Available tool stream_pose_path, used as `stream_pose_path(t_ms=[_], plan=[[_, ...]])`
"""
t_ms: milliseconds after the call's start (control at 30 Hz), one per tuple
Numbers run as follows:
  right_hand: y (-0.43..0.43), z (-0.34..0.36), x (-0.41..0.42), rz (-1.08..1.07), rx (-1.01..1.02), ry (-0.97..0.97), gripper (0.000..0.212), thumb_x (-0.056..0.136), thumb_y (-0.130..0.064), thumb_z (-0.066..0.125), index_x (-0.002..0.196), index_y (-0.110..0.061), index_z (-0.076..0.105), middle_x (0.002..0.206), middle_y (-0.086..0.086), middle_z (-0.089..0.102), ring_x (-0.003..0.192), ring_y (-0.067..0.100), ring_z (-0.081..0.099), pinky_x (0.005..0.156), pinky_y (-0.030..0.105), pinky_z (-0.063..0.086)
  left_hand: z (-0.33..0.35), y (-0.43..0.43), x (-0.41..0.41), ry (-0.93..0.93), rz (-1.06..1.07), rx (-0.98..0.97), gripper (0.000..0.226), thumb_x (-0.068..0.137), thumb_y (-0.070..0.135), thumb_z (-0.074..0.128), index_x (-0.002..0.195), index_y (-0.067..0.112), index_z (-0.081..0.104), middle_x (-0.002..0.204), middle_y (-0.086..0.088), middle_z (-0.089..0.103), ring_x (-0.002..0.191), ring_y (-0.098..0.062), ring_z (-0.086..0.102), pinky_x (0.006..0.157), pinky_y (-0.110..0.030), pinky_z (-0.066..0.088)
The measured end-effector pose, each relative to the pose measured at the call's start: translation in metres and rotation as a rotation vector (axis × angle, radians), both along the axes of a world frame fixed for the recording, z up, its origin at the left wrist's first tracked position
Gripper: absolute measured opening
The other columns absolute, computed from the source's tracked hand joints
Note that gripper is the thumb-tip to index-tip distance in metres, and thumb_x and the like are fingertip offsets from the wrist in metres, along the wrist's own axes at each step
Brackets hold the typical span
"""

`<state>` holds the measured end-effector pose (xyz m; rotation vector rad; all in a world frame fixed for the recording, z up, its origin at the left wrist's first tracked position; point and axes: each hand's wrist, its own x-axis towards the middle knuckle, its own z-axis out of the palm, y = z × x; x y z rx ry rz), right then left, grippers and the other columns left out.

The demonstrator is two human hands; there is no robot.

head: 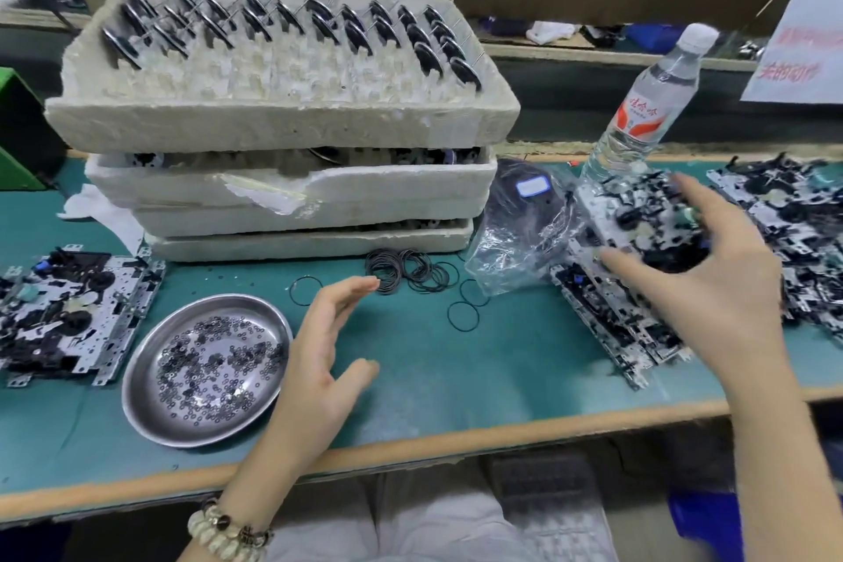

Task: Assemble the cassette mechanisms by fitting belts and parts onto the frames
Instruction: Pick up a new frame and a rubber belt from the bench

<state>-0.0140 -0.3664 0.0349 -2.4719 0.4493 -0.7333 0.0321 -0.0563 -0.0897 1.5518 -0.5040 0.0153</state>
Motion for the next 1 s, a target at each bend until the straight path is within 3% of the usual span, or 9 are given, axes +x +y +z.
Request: stream_pose_path(t_ms=[167,333,400,567,633,733,800,1000], plan=[[-0.015,-0.014,0.007,-0.115,-0.043,0.357,0.09,0.077,-0.051,0.075,0.15,-0.017,0.036,0.144,0.018,0.046,0.133,0.036,0.039,0.112,0.051,0.032,0.002,0.001,-0.001,0.004,0.003,0.039,0.068,0.07,0.016,0.054,0.133,0.042,0.052,0.137,0.005,0.055,0.139,-0.025,0.044,0.119,-0.042,0.033],[-0.011,-0.017,0.003,-0.13,-0.114,0.424,0.102,0.072,-0.072,0.058,0.154,-0.02,0.026,0.154,0.017,0.031,0.14,0.038,0.023,0.114,0.055,0.021,0.004,0.001,-0.002,0.007,0.004,0.077,0.066,0.07,0.018,0.054,0.132,0.039,0.051,0.137,0.004,0.055,0.139,-0.025,0.044,0.119,-0.045,0.033],[-0.003,-0.019,0.0,-0.146,-0.21,0.389,0.107,0.069,-0.073,0.059,0.154,-0.017,0.024,0.157,0.018,0.026,0.141,0.039,0.021,0.114,0.056,0.018,0.004,0.001,-0.002,0.005,0.005,0.09,0.066,0.07,0.019,0.054,0.133,0.04,0.051,0.137,0.004,0.055,0.139,-0.024,0.044,0.118,-0.044,0.034],[0.027,-0.049,-0.008,-0.081,-0.618,0.286,0.106,0.061,-0.044,0.088,0.149,-0.012,0.038,0.151,0.025,0.034,0.136,0.049,0.029,0.113,0.063,0.016,0.003,0.001,-0.002,0.0,0.008,0.097,0.065,0.072,0.021,0.055,0.133,0.041,0.051,0.138,0.004,0.055,0.139,-0.024,0.045,0.117,-0.047,0.034],[0.033,-0.063,-0.007,-0.101,-0.704,0.322,0.096,0.065,-0.025,0.085,0.149,-0.014,0.039,0.153,0.024,0.031,0.134,0.052,0.03,0.112,0.064,0.019,0.003,0.001,-0.002,-0.008,0.006,0.105,0.064,0.072,0.021,0.056,0.133,0.042,0.051,0.138,0.005,0.055,0.139,-0.023,0.045,0.118,-0.046,0.034],[0.032,-0.072,-0.002,-0.227,-0.723,0.326,0.081,0.075,0.002,0.063,0.15,-0.017,0.037,0.157,0.021,0.026,0.131,0.053,0.032,0.109,0.065,0.024,0.003,0.001,-0.002,-0.012,0.006,0.111,0.063,0.073,0.023,0.056,0.132,0.045,0.051,0.138,0.005,0.055,0.139,-0.021,0.045,0.117,-0.041,0.034],[0.029,-0.072,0.002,-0.281,-0.699,0.329,0.08,0.077,0.007,0.056,0.151,-0.017,0.034,0.157,0.022,0.023,0.131,0.054,0.033,0.107,0.066,0.026,0.003,0.001,-0.002,-0.013,0.006,0.114,0.062,0.073,0.025,0.057,0.132,0.046,0.051,0.139,0.005,0.055,0.139,-0.022,0.045,0.117,-0.04,0.033],[0.009,-0.068,0.01,-0.32,-0.641,0.411,0.086,0.081,0.0,0.067,0.154,-0.017,0.026,0.159,0.022,0.017,0.133,0.052,0.029,0.111,0.066,0.021,0.004,0.001,-0.003,-0.02,0.002,0.128,0.061,0.074,0.027,0.057,0.132,0.044,0.051,0.14,0.002,0.054,0.139,-0.022,0.044,0.117,-0.04,0.033]])
